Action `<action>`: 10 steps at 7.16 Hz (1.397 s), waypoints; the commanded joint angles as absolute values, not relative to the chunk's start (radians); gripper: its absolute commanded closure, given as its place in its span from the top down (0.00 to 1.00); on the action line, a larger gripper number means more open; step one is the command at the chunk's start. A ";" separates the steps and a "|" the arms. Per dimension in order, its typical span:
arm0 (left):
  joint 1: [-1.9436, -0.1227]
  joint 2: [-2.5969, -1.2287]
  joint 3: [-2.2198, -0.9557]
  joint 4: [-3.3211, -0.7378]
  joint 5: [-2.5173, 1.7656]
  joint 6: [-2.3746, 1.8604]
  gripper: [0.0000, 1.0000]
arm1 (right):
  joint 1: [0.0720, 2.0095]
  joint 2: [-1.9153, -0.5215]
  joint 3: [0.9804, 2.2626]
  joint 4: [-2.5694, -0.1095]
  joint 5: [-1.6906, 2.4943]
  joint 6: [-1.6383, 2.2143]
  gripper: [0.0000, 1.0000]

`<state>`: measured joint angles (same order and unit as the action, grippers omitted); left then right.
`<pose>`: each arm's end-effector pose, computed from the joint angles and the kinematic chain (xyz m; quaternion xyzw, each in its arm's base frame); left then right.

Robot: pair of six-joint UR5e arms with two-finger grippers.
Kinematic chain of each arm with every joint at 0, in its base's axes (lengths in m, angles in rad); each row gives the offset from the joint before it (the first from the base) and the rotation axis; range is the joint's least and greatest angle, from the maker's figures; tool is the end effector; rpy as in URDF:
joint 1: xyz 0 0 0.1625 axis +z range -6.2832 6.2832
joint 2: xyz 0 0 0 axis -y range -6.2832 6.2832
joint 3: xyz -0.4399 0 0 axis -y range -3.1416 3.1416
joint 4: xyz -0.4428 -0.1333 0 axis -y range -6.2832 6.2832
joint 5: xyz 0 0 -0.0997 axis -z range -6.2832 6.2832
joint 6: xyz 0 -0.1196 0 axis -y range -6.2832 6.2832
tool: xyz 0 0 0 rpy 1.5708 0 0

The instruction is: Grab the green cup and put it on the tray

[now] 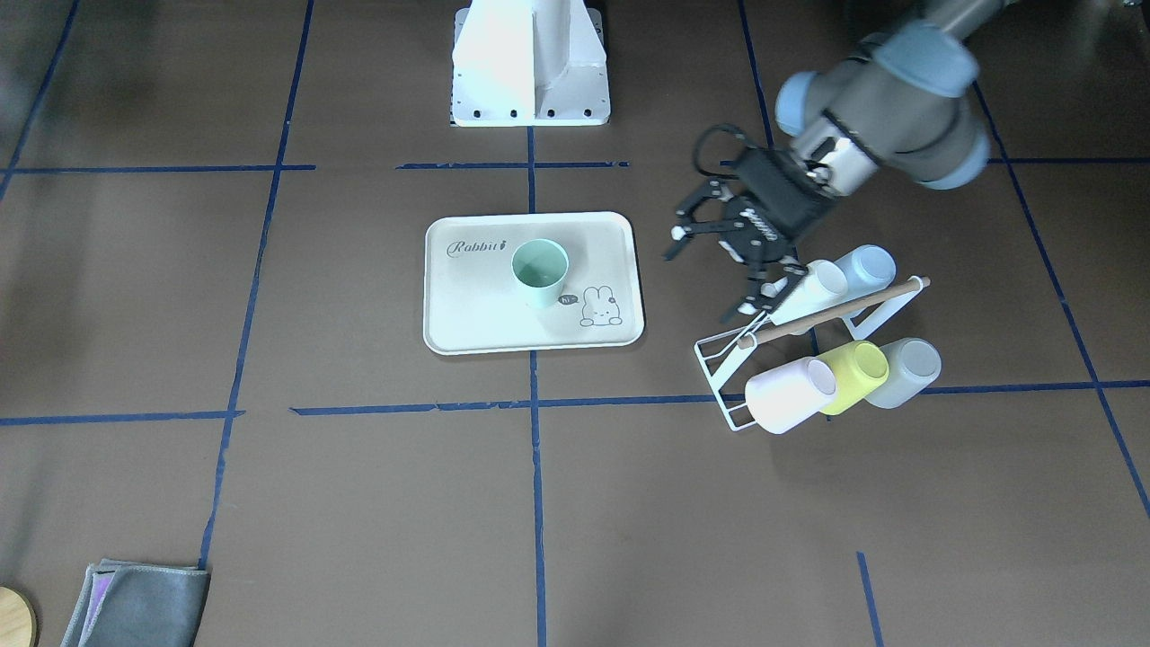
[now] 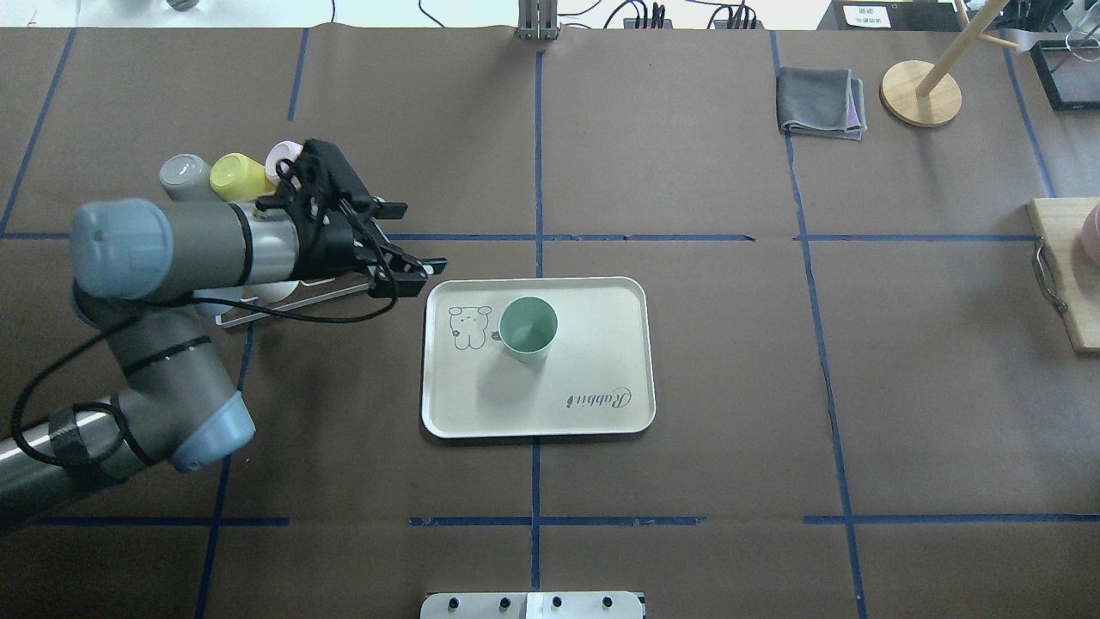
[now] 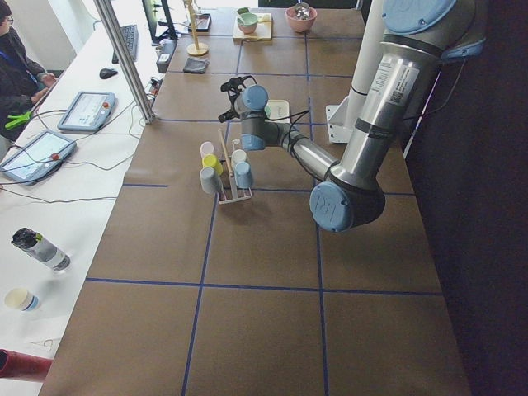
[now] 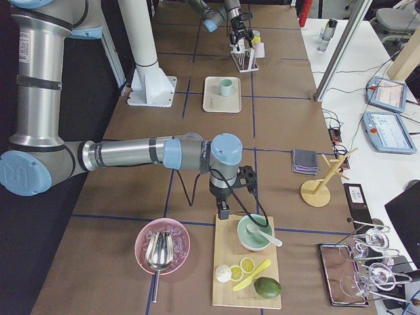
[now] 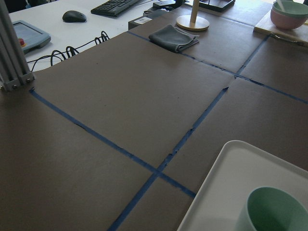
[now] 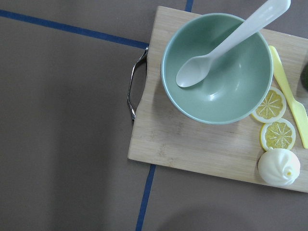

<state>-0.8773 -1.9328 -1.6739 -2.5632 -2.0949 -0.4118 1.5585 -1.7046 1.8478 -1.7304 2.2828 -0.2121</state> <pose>0.3691 -0.5589 0.2879 0.4460 0.5021 0.2720 0.6892 0.0493 -0.4784 0.6274 0.0271 -0.3475 -0.1021 0.9317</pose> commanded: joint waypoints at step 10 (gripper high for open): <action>-1.552 -1.583 -1.667 -1.393 -2.281 0.098 1.00 | 1.560 -1.700 1.844 -1.730 2.275 -0.213 1.00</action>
